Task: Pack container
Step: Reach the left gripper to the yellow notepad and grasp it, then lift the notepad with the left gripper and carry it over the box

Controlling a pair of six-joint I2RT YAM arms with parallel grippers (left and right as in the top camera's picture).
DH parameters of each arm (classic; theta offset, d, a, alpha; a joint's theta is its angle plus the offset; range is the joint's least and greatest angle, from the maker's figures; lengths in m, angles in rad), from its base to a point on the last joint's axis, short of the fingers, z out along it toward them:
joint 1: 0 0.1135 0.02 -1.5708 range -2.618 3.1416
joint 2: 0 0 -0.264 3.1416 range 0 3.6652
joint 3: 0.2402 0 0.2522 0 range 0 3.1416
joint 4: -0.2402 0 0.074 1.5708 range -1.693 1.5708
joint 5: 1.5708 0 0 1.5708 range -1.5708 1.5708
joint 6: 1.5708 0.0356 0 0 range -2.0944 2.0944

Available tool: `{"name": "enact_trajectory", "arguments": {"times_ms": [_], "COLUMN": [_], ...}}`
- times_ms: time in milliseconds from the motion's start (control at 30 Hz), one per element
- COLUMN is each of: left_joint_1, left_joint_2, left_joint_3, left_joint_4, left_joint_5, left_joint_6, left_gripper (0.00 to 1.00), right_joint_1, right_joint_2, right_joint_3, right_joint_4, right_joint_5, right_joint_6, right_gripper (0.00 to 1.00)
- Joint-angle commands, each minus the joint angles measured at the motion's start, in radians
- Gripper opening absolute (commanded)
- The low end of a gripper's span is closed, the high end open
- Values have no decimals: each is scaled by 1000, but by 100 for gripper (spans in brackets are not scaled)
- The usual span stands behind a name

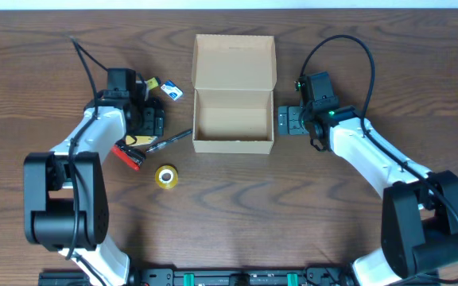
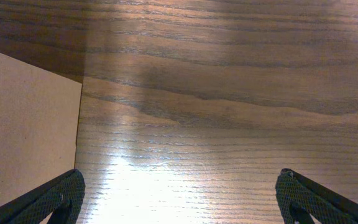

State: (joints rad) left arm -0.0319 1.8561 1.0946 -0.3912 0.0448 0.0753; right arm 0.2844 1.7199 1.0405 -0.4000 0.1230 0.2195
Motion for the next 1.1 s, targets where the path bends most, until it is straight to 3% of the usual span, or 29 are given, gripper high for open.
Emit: {"name": "enact_trajectory", "arguments": {"times_ms": [0, 167, 633, 800, 1067], "left_joint_1": [-4, -4, -1, -1, -1], "left_joint_2": [26, 34, 35, 35, 42], "left_joint_3": [18, 18, 17, 5, 4], "left_joint_4": [1, 0, -43, -46, -46], "left_joint_5": [-54, -127, -124, -123, -123], "left_joint_6": [-32, -114, -205, -224, -233], "left_gripper": [95, 95, 95, 100, 82], "right_joint_1": [-9, -9, -9, -9, -9], "right_joint_2": [8, 8, 8, 8, 8], "right_joint_3": [-3, -3, -3, -3, -3], "right_joint_4": [-1, -1, -1, -1, -1], "right_joint_5": [0, 0, 0, 0, 0], "right_joint_6": [11, 11, 11, 11, 11], "right_gripper": [99, 99, 99, 99, 99]}}
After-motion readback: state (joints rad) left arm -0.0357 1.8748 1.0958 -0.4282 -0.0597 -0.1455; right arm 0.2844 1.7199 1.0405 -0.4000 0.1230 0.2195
